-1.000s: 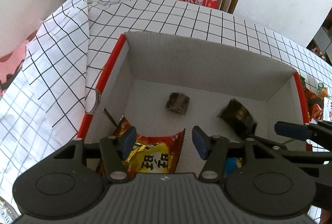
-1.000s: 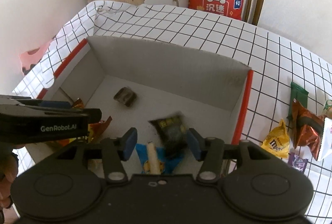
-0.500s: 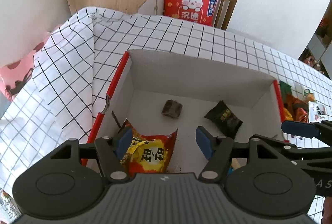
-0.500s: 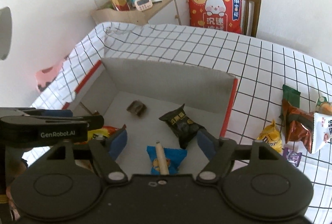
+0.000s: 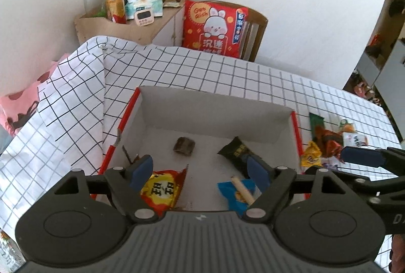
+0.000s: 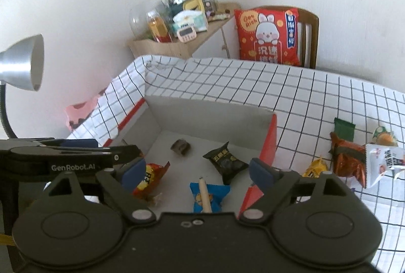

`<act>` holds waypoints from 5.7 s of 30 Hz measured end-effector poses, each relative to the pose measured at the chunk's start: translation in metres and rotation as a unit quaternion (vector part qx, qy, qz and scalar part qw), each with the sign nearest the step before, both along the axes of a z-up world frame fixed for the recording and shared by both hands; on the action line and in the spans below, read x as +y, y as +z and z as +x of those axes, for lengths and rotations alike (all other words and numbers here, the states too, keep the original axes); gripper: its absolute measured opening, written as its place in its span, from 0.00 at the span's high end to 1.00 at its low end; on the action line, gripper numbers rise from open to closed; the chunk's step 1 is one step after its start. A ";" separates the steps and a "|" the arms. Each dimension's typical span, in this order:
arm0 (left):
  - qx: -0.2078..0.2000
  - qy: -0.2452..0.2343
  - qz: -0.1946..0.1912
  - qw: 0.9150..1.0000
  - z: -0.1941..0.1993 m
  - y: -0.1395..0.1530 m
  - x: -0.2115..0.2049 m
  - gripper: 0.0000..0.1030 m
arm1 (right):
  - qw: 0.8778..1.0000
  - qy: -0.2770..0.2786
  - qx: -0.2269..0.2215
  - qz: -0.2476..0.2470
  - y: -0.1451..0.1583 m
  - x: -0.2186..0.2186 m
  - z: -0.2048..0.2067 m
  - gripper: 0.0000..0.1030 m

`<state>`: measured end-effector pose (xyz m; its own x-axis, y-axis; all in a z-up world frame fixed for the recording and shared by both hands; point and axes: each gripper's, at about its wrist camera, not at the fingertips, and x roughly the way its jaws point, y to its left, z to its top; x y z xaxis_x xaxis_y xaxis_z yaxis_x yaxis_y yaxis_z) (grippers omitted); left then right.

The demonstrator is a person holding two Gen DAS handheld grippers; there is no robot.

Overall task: Organize snacks
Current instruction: 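Move both tools out of the box back over the remaining snacks, then grasp the yellow M&M's bag with the left tool while the right grasps the white-orange packet, then carry the M&M's bag and white packet into the red box and open both tools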

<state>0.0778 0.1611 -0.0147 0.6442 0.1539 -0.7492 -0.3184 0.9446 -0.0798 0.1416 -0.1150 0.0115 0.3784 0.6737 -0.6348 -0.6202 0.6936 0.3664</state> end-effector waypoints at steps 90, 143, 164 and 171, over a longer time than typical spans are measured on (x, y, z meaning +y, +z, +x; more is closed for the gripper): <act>0.081 0.010 0.036 0.996 0.172 -0.131 -0.210 0.24 | 0.991 -0.078 0.098 -0.052 -0.150 -0.204 0.200 0.06; 0.060 -0.018 -0.048 0.997 0.109 -0.090 -0.207 0.67 | 0.992 -0.088 0.095 -0.008 -0.119 -0.240 0.119 0.98; 0.020 -0.011 -0.049 0.999 0.025 -0.008 -0.168 0.67 | 0.998 -0.020 0.052 0.018 -0.026 -0.203 0.040 0.98; 0.003 -0.002 -0.044 0.999 0.008 0.010 -0.136 0.67 | 0.999 0.005 0.037 0.027 -0.003 -0.163 0.023 0.98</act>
<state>0.0859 0.0255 -0.0046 0.6396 0.0846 -0.7640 -0.3146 0.9357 -0.1597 0.1650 -0.2785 0.0087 0.3256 0.7109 -0.6234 -0.5971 0.6658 0.4474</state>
